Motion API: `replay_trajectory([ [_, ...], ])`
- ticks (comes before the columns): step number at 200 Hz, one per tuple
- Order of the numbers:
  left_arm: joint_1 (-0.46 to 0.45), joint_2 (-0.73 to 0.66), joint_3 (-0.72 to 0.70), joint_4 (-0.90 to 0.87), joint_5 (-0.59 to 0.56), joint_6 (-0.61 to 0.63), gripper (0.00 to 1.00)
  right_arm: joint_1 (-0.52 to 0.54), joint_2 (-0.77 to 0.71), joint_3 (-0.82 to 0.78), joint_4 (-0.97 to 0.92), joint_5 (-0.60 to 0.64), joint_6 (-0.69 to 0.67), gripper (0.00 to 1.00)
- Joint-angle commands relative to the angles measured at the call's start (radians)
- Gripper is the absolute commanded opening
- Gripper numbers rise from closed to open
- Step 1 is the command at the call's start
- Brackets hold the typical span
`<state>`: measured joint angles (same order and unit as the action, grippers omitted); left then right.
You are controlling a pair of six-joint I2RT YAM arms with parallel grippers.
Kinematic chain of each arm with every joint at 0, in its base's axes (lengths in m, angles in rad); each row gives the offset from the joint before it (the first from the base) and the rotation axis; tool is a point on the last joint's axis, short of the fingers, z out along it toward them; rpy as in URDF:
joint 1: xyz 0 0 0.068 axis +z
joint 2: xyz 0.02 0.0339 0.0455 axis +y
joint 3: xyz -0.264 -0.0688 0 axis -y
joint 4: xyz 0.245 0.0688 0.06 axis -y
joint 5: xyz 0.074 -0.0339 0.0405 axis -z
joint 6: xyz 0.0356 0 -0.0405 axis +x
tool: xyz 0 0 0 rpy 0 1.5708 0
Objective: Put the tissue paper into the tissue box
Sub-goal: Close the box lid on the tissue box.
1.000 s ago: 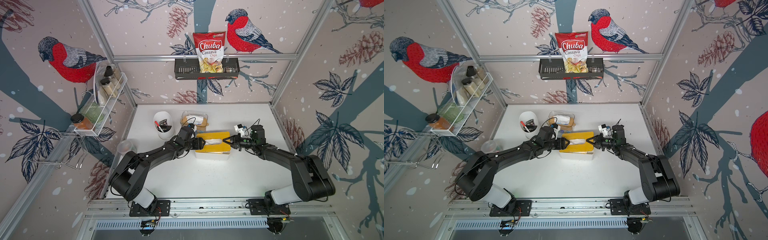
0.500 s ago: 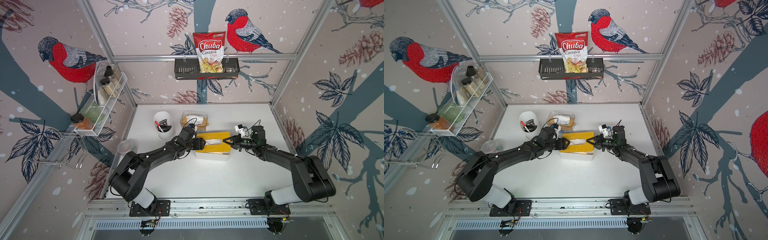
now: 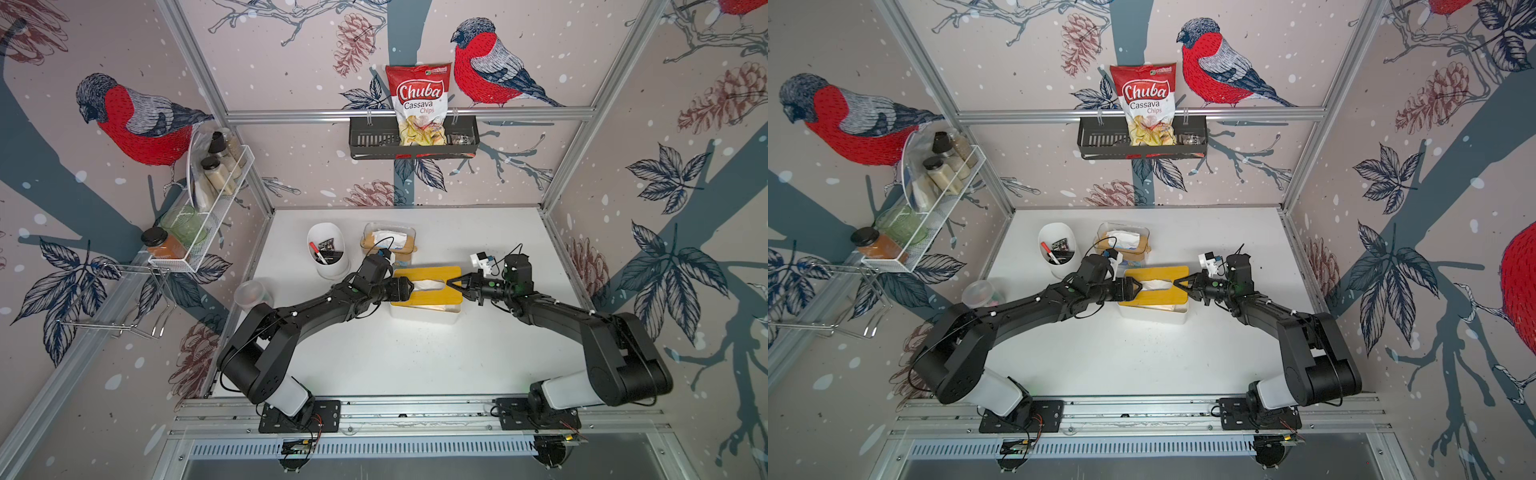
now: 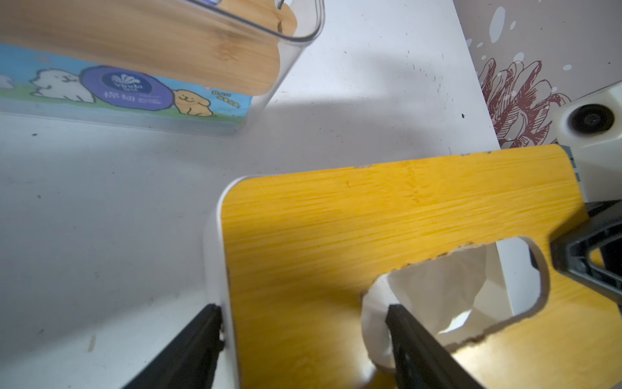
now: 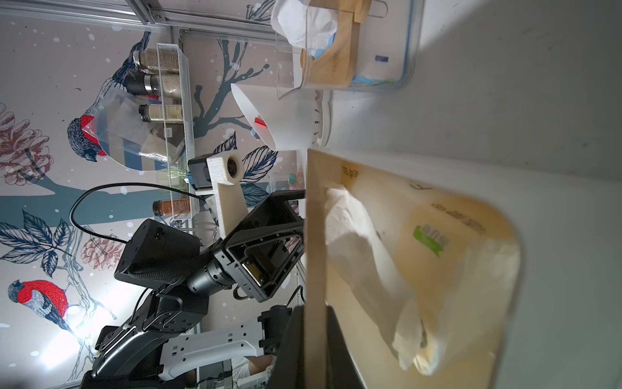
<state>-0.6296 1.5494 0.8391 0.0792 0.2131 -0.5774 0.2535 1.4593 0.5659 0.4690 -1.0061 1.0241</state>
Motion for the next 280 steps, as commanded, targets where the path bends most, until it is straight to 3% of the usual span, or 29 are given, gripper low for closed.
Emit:
replay_trajectory([
  [1, 0.005, -0.008, -0.005, 0.062, 0.121, -0.031, 0.79, 0.003, -0.004, -0.010, 0.007, -0.025, 0.037, 0.00],
  [78, 0.013, -0.017, -0.015, 0.070, 0.134, -0.038, 0.83, 0.003, -0.001, -0.042, 0.094, -0.031, 0.101, 0.00],
  [114, 0.014, -0.020, -0.021, 0.076, 0.136, -0.038, 0.83, 0.004, 0.003, -0.038, 0.057, -0.020, 0.067, 0.00],
  [213, 0.013, -0.008, -0.005, 0.028, 0.107, -0.005, 0.68, 0.019, 0.037, -0.051, 0.092, -0.014, 0.071, 0.00],
  [280, 0.013, -0.026, -0.008, 0.007, 0.061, 0.002, 0.65, -0.009, 0.026, -0.031, -0.037, 0.006, -0.035, 0.15],
])
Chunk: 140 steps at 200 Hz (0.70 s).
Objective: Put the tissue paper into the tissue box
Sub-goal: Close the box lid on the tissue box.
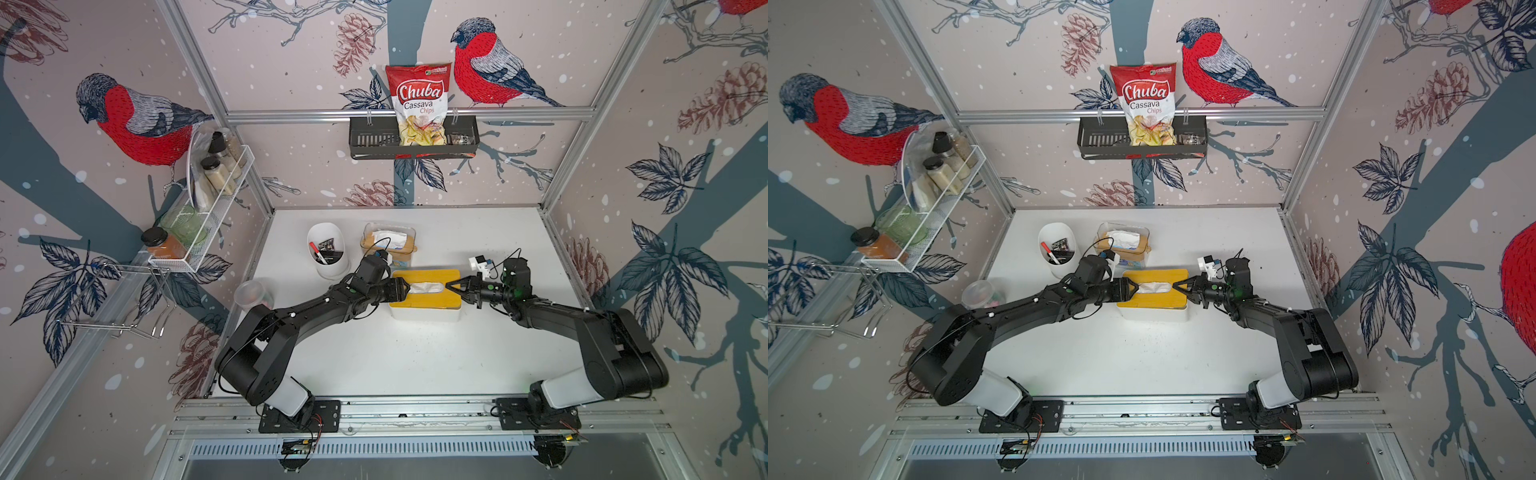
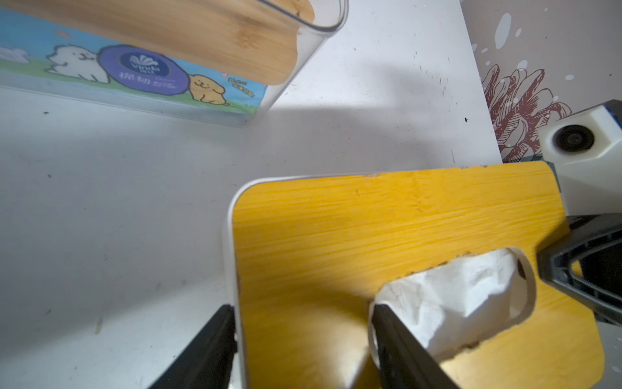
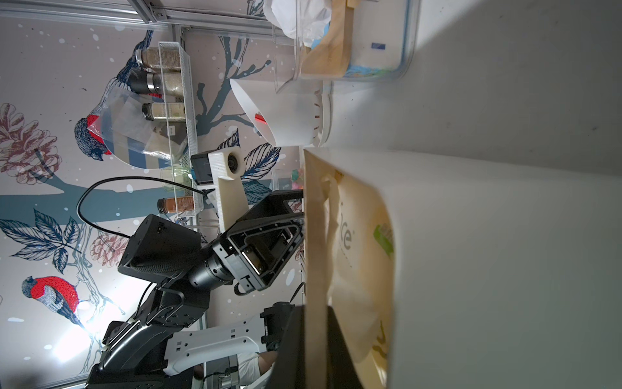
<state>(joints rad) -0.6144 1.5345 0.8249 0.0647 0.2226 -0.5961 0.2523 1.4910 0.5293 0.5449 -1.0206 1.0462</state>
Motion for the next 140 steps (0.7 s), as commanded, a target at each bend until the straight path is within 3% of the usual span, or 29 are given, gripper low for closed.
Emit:
replay_trajectory([
  [1, -0.002, -0.011, 0.006, 0.021, 0.051, 0.021, 0.65, -0.008, -0.006, 0.006, -0.115, 0.020, -0.058, 0.15],
  [140, -0.002, -0.003, 0.011, -0.012, 0.002, 0.047, 0.63, -0.027, -0.024, 0.039, -0.288, 0.060, -0.197, 0.39],
])
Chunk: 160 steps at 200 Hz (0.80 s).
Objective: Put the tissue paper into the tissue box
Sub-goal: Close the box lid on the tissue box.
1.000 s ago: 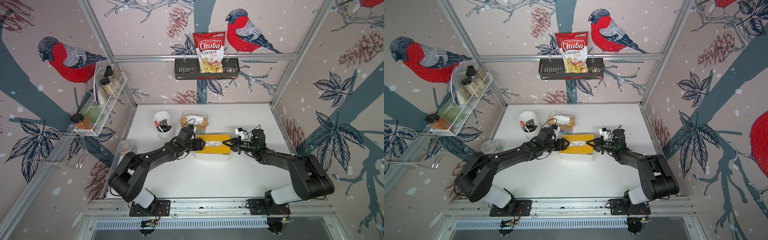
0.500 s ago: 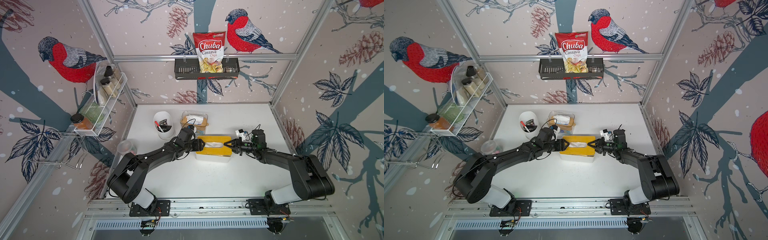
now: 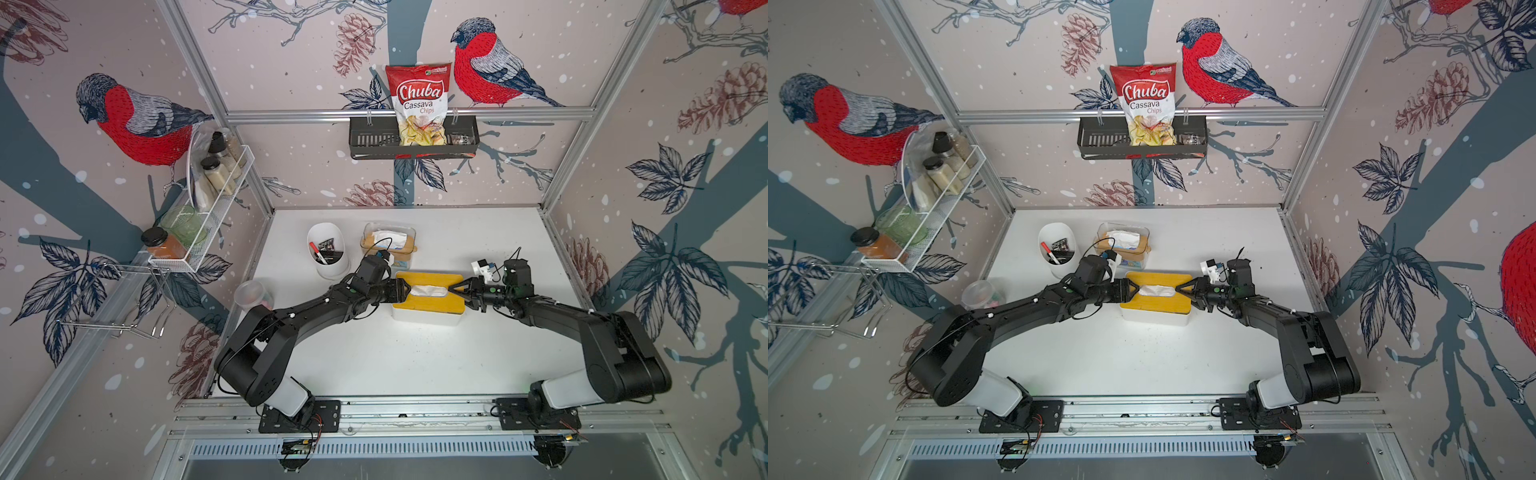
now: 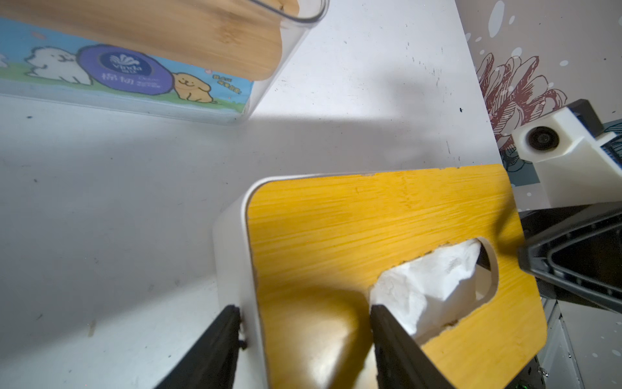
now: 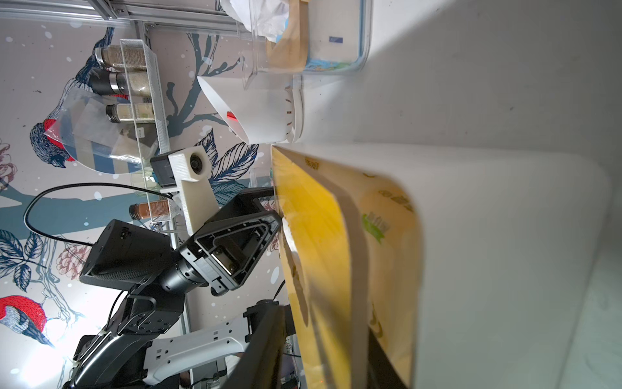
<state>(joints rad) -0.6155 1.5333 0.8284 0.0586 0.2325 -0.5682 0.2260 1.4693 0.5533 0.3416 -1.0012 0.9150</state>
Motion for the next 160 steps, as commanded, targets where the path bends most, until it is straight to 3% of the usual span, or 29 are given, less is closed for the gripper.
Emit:
replay_trajectory([
  [1, -0.001, -0.003, 0.007, -0.007, -0.008, 0.020, 0.63, -0.001, -0.003, 0.015, -0.088, 0.042, -0.067, 0.39],
  [71, -0.001, -0.017, 0.009, -0.033, -0.035, 0.033, 0.63, -0.010, -0.023, 0.078, -0.282, 0.124, -0.208, 0.45],
  [160, -0.001, -0.030, 0.013, -0.045, -0.035, 0.037, 0.64, -0.030, -0.064, 0.106, -0.399, 0.178, -0.291, 0.47],
])
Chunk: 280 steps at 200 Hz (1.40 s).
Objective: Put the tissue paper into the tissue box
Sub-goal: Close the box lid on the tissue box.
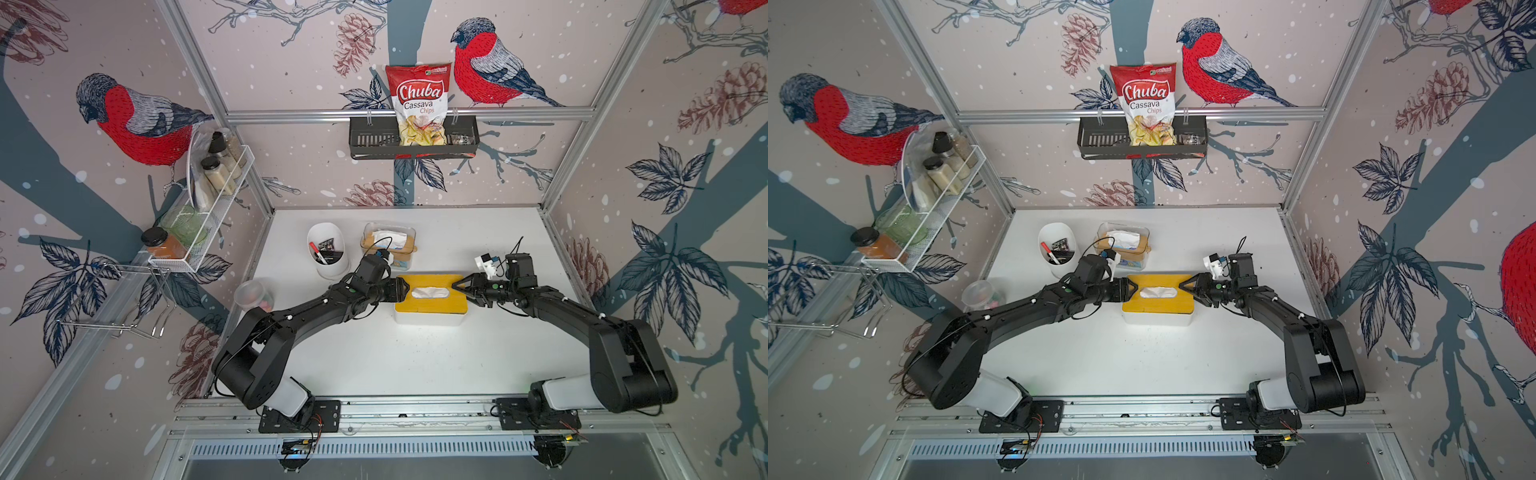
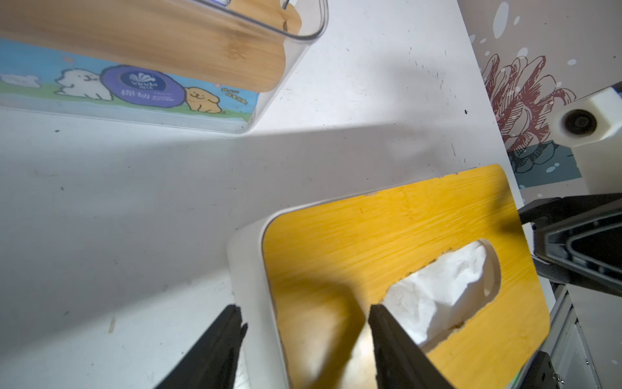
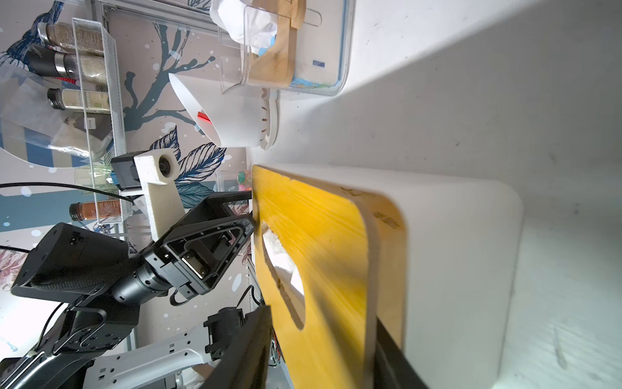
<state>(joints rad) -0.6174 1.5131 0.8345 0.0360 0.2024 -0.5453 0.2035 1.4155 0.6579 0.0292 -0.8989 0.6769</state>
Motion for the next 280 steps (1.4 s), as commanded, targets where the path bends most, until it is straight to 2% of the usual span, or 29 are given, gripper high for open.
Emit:
replay_trajectory([
  [1, 0.001, -0.011, 0.007, -0.023, -0.005, 0.015, 0.64, -0.007, -0.010, 0.003, -0.087, 0.076, -0.053, 0.47],
  [90, 0.000, -0.037, 0.006, -0.026, 0.005, 0.008, 0.64, -0.001, -0.046, 0.025, -0.170, 0.137, -0.103, 0.48],
  [130, 0.001, -0.031, 0.003, -0.004, 0.046, -0.007, 0.65, 0.023, -0.038, 0.034, -0.173, 0.147, -0.104, 0.48],
  [183, -0.027, 0.024, 0.039, -0.022, 0.058, 0.013, 0.77, 0.037, -0.031, 0.036, -0.165, 0.153, -0.097, 0.48],
  [216, -0.046, 0.056, 0.062, -0.030, 0.046, 0.016, 0.78, 0.045, -0.025, 0.036, -0.158, 0.154, -0.094, 0.48],
  [280, -0.092, 0.098, 0.130, -0.138, -0.073, 0.077, 0.80, 0.051, -0.014, 0.034, -0.143, 0.151, -0.091, 0.48],
])
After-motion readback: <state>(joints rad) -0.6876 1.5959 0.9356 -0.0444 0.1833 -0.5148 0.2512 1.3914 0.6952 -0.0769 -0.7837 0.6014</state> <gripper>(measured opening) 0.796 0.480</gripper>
